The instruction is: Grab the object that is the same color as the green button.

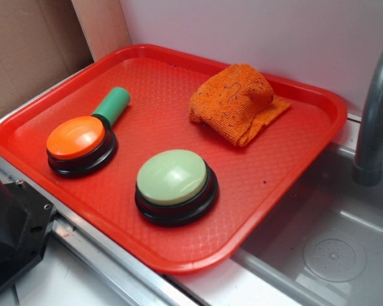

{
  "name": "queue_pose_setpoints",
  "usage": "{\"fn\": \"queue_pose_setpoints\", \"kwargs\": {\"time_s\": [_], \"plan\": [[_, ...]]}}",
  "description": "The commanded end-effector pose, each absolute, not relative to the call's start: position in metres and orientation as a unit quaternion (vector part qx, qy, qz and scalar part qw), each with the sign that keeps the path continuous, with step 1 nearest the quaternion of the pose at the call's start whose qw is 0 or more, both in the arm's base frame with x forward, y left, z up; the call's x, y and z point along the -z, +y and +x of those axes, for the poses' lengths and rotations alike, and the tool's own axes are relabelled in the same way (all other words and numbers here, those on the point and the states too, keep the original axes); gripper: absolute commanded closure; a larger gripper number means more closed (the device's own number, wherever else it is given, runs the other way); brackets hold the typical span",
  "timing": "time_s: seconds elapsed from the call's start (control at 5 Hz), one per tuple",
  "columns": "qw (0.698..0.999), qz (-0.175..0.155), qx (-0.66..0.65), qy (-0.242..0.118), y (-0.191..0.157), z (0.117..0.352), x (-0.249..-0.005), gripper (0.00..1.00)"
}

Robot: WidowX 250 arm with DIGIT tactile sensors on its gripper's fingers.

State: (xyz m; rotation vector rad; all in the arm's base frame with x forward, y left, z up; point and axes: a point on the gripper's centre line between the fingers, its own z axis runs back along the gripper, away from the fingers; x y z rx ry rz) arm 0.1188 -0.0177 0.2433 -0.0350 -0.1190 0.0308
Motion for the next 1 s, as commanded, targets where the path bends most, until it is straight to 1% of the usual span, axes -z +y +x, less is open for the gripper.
{"fn": "queue_pose_setpoints", "kwargs": {"time_s": [0.0,0.2,0.4,0.6,0.8], "plan": [[0.998,-0.018,-0.015,-0.059,-0.018,0.119,-0.243,0.0],[0.998,-0.025,-0.035,-0.053,-0.006,0.136,-0.23,0.0],[0.994,-0.042,-0.084,-0.063,0.014,0.155,-0.209,0.0],[0.988,-0.045,-0.13,-0.073,0.034,0.171,-0.185,0.0],[0.982,-0.055,-0.161,-0.085,0.055,0.184,-0.156,0.0]]}}
